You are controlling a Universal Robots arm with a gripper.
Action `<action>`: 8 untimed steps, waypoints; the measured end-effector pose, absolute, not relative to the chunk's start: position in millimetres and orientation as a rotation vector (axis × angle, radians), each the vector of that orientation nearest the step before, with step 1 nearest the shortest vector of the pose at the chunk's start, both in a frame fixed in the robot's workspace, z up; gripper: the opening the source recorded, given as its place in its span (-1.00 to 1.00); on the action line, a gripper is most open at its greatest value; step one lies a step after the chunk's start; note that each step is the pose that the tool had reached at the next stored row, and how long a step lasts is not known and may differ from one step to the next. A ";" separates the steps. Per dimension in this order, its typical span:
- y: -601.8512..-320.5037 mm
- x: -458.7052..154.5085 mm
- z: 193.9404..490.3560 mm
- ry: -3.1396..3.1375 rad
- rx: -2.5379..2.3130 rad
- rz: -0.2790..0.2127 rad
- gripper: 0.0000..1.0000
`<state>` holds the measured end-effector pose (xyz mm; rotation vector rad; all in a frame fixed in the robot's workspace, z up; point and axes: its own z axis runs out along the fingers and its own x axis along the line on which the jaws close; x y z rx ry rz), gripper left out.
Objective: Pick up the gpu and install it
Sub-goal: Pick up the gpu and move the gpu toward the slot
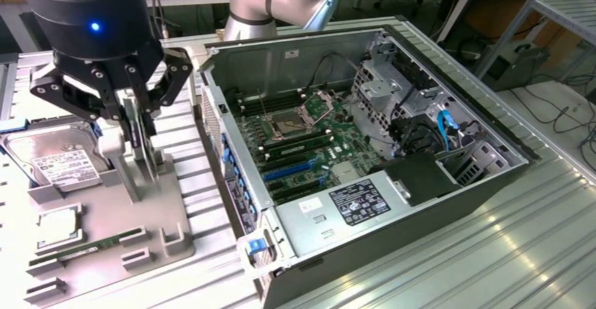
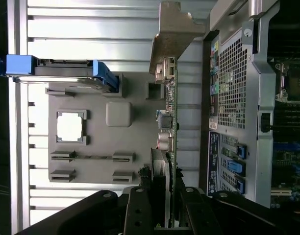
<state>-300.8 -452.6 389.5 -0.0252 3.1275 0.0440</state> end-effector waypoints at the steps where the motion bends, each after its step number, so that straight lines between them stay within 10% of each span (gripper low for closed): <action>1: -452.6 -300.8 392.0 3.128 -0.025 0.044 -0.45; 8: -452.6 -300.7 410.1 3.128 -0.025 0.044 -0.45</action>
